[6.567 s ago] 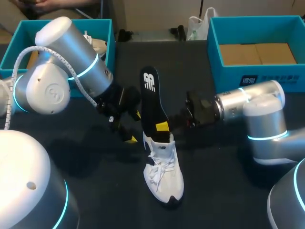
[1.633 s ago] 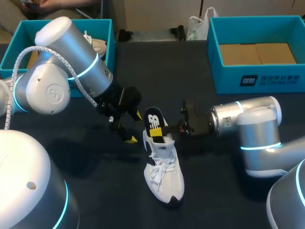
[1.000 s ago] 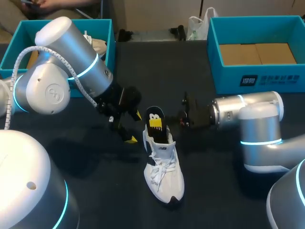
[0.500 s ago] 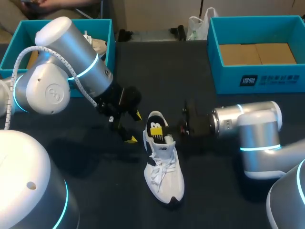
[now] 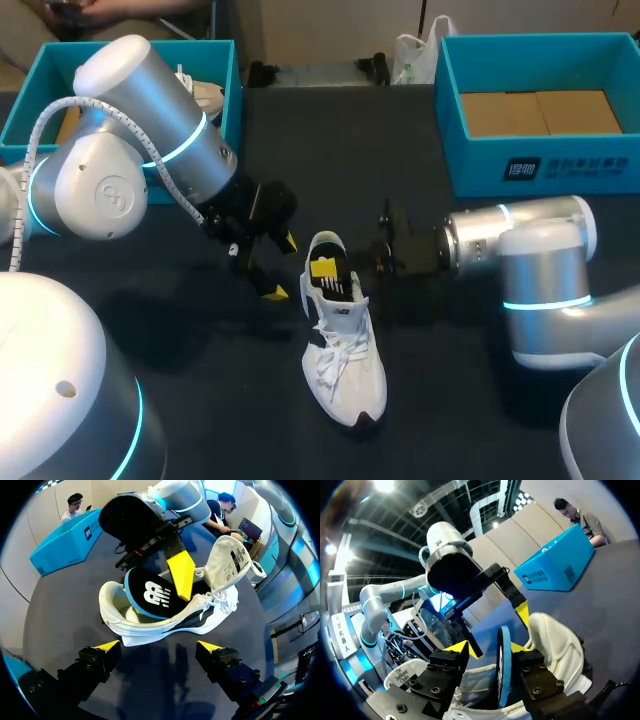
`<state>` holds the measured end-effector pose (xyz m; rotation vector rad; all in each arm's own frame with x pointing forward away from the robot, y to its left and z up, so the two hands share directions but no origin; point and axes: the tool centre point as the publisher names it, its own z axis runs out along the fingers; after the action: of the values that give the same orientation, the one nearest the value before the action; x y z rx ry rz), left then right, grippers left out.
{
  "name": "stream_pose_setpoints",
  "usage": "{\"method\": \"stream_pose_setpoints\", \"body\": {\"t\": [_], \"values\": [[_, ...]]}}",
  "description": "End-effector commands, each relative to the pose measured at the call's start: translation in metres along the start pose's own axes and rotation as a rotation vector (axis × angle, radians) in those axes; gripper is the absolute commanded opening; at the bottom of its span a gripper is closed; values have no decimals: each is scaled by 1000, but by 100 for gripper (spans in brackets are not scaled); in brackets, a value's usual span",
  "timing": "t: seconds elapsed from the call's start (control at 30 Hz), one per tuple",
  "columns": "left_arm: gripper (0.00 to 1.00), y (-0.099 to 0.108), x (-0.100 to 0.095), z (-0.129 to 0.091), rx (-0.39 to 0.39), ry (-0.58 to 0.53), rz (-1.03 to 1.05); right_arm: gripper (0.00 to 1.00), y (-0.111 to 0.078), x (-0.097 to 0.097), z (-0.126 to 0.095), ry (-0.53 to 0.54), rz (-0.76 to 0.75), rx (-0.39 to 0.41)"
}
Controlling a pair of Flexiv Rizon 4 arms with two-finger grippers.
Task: Take the shoe out of the shoebox, open the shoe tongue, remove and reinsert the insole, then place the shoe into the shoebox
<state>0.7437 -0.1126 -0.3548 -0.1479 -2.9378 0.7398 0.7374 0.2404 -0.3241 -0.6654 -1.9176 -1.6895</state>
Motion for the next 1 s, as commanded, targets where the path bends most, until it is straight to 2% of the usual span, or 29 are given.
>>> {"method": "stream_pose_setpoints", "body": {"t": [0.03,0.07,0.1,0.27,0.47,0.6,0.67,0.77,1.0], "values": [[100,1,1,0,2,-2,1,33,8,-5,-1,1,1,10],[100,1,1,0,2,-2,1,20,9,-8,-1,0,3,9],[100,1,1,0,2,-2,1,0,9,-10,-1,1,7,8],[100,1,1,0,2,-2,1,0,-4,-16,1,4,41,11],[100,1,1,0,2,-2,1,0,-24,-13,2,-1,92,9],[100,1,1,0,2,-2,1,0,-28,-8,2,-3,89,-3],[100,1,1,0,2,-2,1,22,-23,-5,2,-6,74,0],[100,1,1,0,2,-2,1,34,-13,-2,1,-13,52,19],[100,1,1,0,2,-2,1,36,5,2,-4,-27,25,75]]}}
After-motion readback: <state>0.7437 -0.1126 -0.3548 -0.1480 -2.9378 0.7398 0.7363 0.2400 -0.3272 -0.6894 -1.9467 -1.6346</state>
